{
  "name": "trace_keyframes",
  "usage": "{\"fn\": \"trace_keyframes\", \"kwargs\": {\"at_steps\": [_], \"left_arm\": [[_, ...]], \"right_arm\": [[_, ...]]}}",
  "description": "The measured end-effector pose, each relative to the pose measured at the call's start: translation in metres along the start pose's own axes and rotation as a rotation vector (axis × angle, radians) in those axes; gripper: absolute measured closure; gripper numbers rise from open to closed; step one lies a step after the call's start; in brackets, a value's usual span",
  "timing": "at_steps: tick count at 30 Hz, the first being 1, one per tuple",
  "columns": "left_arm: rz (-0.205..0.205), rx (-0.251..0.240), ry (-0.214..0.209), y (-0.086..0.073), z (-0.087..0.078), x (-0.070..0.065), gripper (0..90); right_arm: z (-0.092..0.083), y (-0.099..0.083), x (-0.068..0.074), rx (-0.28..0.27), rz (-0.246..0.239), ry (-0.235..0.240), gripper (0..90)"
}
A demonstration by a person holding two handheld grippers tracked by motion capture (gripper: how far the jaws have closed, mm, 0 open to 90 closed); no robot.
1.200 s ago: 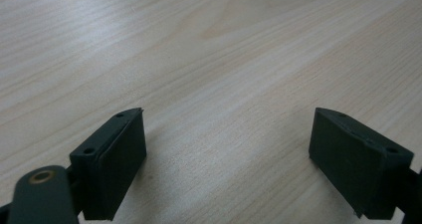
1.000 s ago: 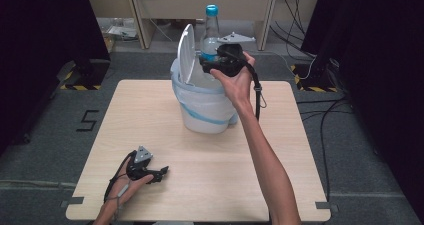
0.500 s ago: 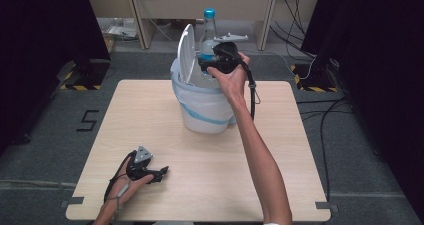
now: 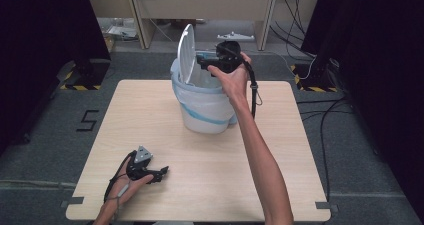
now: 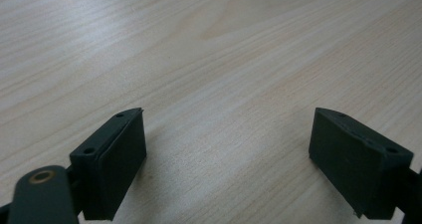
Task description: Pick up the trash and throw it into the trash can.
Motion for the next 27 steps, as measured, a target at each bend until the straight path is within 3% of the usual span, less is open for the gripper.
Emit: {"fn": "trace_keyframes", "kwargs": {"at_steps": [4,8,13,21,27], "left_arm": [[0.002,0.0,0.0,-0.001,0.0,0.0,13.9],[0.002,0.001,0.001,-0.001,0.0,0.0,13.7],[0.002,0.002,0.001,-0.001,0.0,0.0,13.7],[0.002,0.002,0.0,-0.001,0.0,0.0,13.7],[0.002,0.002,0.001,-0.001,0.0,0.0,13.7]], "right_arm": [[-0.012,0.003,0.008,-0.019,-0.043,0.008,29.9],[-0.019,0.002,0.007,-0.029,-0.05,0.011,34.5],[-0.022,0.003,0.01,-0.039,-0.064,0.008,34.9],[-0.021,0.003,0.033,-0.032,-0.09,0.056,35.1],[-0.024,0.007,0.041,-0.038,-0.101,0.06,35.1]]}}
Point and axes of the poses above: each handheld gripper's, and its own axes: z roughly forward along the jaws, y roughly out of its top, x roughly to its left, the point moved 9 cm from there along z, roughly forward along the jaws, and after that the axes turned 3 degrees about x, right-handed, at the moved point
